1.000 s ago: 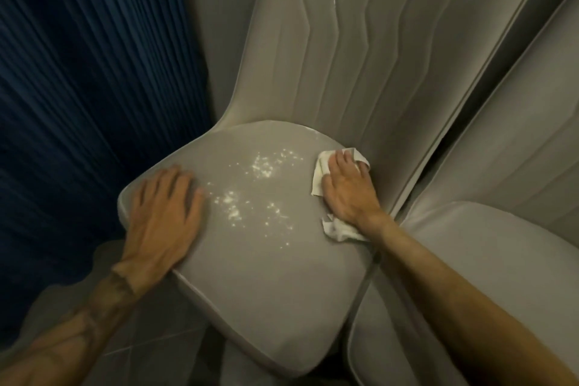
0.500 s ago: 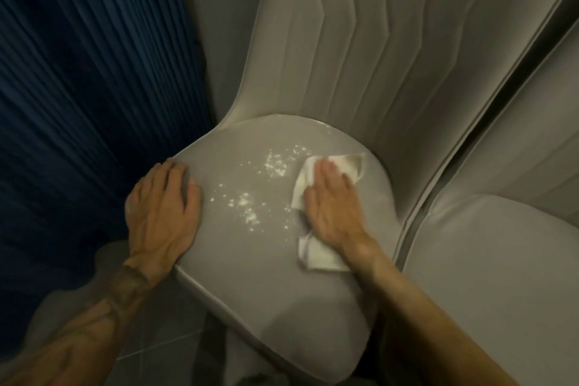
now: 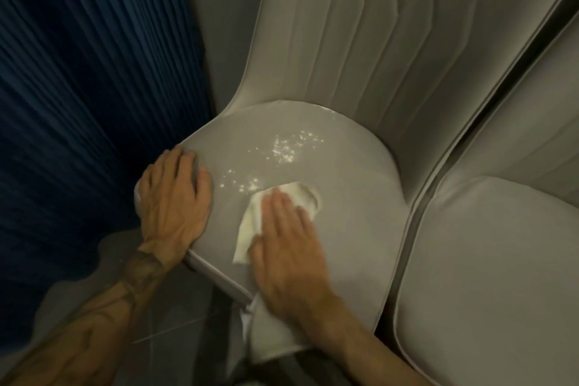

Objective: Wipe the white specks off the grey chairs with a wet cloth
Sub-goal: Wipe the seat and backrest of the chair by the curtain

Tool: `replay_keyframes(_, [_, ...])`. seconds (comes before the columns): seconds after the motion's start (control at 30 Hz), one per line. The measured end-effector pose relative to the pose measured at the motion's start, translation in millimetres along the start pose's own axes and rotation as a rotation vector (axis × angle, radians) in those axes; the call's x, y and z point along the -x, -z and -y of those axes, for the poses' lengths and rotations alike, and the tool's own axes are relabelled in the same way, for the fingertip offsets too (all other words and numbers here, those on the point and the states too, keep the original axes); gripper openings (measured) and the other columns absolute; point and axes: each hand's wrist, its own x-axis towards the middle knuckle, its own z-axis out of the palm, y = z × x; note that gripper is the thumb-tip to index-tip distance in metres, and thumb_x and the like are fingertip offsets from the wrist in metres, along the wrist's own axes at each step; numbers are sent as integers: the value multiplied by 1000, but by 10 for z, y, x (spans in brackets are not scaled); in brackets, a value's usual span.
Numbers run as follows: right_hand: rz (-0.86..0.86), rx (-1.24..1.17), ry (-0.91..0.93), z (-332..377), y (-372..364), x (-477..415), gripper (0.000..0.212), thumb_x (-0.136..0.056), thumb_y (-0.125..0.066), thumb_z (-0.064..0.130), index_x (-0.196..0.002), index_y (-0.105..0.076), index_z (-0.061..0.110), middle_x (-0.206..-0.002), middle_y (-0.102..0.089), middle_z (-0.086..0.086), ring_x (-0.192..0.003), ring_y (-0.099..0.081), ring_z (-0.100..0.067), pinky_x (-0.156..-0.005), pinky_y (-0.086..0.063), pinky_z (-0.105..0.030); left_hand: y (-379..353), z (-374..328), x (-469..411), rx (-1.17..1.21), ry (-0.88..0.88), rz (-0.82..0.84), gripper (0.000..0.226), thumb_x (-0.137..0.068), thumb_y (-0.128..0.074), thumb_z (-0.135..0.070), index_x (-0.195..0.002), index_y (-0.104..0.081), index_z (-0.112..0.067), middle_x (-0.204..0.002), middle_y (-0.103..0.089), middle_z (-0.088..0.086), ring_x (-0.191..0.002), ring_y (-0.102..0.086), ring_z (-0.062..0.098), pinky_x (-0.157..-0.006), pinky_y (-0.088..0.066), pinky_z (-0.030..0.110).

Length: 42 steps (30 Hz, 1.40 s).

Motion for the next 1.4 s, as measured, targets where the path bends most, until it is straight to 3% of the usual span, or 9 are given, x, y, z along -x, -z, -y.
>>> replay_keyframes(0.1, [65, 22, 47, -223, 53, 192, 62, -110, -10, 33, -162, -14, 1, -172, -9, -18, -162, -4, -32, -130, -17, -48, -21, 22, 8, 3, -13, -13, 58, -105, -26, -39, -144, -52, -5, -155, -48, 20, -142, -44, 38, -121, -31, 57])
replay_keyframes(0.27, [63, 34, -297, -598, 211, 372, 64, -107, -9, 33, -162, -13, 1, -171, -4, -19, -161, -6, -34, -132, -10, -48, -10, 27, 11, 6, -5, -10, 59, -106, -25, -40, -147, -50, -6, -157, -46, 18, -144, -42, 37, -123, -28, 55])
replay_keyframes(0.37, [-47, 45, -157, 15, 10, 198, 57, -111, -23, 31, -158, -31, -1, -167, -23, -23, -158, -19, -40, -126, -27, -56, -14, 30, 10, -4, -11, -9, 59, -106, -24, -40, -147, -50, -7, -157, -46, 18, -145, -41, 37, -124, -28, 55])
replay_keyframes(0.47, [59, -43, 16, 194, -22, 96, 61, -111, -16, 39, -166, -13, 15, -174, -7, -10, -162, -4, -27, -130, -16, -50, -32, 59, 7, -11, -22, -4, 60, -106, -23, -42, -147, -50, -7, -158, -45, 18, -145, -40, 38, -123, -27, 56])
replay_keyframes(0.53, [32, 53, 48, -161, 42, 162, 57, -112, -20, 32, -163, -18, 6, -172, -14, -15, -161, -8, -33, -128, -21, -52, -51, 79, -1, -8, -25, -8, 60, -106, -23, -42, -148, -49, -8, -158, -45, 17, -145, -40, 37, -123, -27, 57])
replay_keyframes(0.77, [63, 54, -546, -1169, 278, -512, 65, -108, -13, 37, -165, -10, 6, -172, -13, -18, -161, -12, -31, -128, -16, -44, -40, 62, -4, 9, -26, -28, 58, -107, -24, -41, -145, -51, -7, -155, -48, 19, -143, -43, 38, -122, -29, 58])
replay_keyframes(0.97, [120, 21, -202, -682, 13, -815, 63, -110, -16, 38, -166, -9, 10, -174, -8, -12, -162, -5, -29, -130, -8, -45, -50, 85, -28, -10, -38, -11, 59, -106, -23, -42, -145, -50, -8, -155, -47, 18, -144, -42, 36, -123, -28, 58])
replay_keyframes(1.2, [79, 53, -515, -1289, 195, -1321, 64, -109, -25, 34, -164, -10, 4, -173, -11, -17, -160, -13, -32, -128, -15, -45, -22, 62, -69, -17, -24, 18, 58, -107, -23, -42, -145, -52, -9, -154, -48, 17, -144, -42, 34, -123, -26, 55])
replay_keyframes(1.4, [136, -30, -198, -646, -19, -1511, 62, -111, -24, 36, -166, -12, 11, -174, -8, -8, -162, -5, -25, -131, -4, -41, 40, 13, -99, 10, -63, 27, 58, -107, -29, -38, -142, -57, -2, -151, -53, 22, -141, -48, 38, -120, -31, 54])
